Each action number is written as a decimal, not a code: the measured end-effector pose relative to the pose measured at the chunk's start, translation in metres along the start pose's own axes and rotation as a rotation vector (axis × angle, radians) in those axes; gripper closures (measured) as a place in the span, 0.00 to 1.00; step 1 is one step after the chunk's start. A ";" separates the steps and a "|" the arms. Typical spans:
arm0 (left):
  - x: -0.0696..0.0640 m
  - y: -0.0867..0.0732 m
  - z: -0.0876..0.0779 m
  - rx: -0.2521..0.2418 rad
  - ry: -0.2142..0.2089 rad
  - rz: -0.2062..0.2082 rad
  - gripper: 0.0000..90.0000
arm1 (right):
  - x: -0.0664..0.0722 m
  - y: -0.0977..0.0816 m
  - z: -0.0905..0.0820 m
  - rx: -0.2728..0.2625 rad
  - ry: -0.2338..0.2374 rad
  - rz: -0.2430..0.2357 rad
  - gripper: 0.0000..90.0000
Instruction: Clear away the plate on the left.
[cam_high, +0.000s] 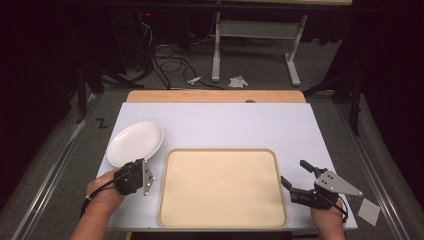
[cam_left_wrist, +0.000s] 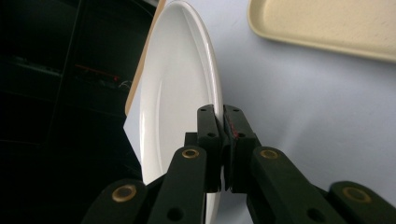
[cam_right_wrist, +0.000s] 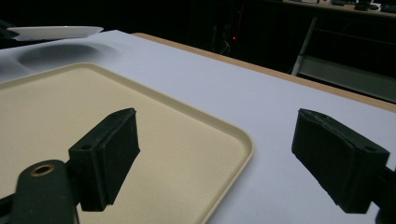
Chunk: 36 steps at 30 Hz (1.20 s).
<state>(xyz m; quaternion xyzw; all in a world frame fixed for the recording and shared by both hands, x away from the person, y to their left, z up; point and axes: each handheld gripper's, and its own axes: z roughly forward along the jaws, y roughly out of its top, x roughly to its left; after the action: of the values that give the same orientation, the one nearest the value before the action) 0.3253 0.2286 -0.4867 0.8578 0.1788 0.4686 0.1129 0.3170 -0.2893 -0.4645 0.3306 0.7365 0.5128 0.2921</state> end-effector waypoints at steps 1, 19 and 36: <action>0.000 0.001 -0.001 -0.003 0.002 0.003 0.97 | 0.000 0.000 0.000 0.002 -0.003 0.001 0.17; -0.016 0.045 -0.036 -0.160 0.004 0.076 0.96 | 0.000 0.002 -0.002 -0.007 -0.009 -0.001 0.17; -0.042 0.087 -0.055 -0.295 -0.058 0.173 0.97 | 0.001 0.001 -0.002 -0.002 -0.008 -0.007 0.17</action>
<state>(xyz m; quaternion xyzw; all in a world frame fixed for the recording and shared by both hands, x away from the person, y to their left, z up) 0.2750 0.1339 -0.4577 0.8573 0.0300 0.4726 0.2021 0.3157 -0.2893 -0.4628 0.3296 0.7361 0.5111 0.2971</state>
